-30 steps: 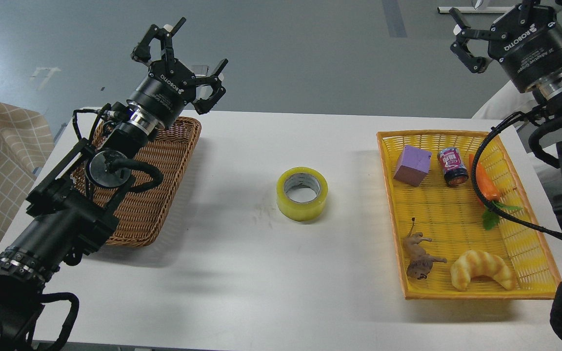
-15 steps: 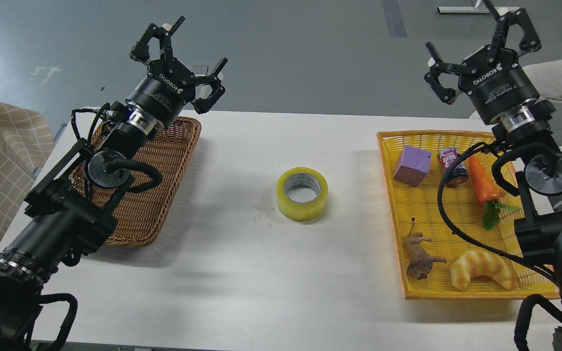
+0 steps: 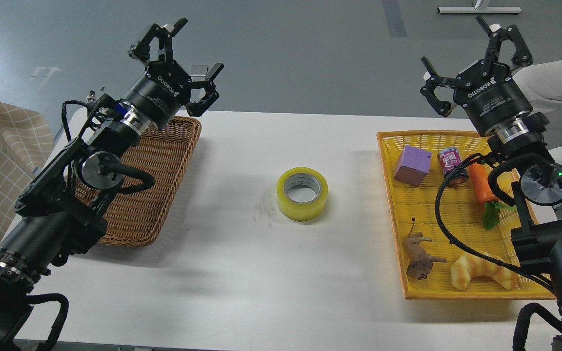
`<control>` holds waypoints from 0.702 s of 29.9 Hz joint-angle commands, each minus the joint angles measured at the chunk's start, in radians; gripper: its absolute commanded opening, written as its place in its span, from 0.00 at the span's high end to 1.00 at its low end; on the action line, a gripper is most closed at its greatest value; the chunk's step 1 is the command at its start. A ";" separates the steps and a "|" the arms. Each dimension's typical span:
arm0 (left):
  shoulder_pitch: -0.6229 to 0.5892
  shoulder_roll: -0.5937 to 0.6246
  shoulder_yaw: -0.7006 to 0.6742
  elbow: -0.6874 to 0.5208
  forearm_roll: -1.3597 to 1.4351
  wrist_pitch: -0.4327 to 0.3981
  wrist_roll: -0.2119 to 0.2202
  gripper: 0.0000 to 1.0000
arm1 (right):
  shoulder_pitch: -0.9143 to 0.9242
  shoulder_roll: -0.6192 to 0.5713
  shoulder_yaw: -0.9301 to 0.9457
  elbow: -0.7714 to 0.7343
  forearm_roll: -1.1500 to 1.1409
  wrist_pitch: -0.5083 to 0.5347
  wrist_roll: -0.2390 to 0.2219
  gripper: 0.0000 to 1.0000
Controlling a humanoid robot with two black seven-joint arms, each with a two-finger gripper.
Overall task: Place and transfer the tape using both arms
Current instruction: 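Swing the left gripper from the basket toward the tape roll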
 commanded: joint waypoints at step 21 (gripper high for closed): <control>0.020 -0.001 0.024 -0.292 0.800 0.248 -0.145 0.02 | -0.088 -0.037 0.002 0.054 0.000 0.000 0.003 0.00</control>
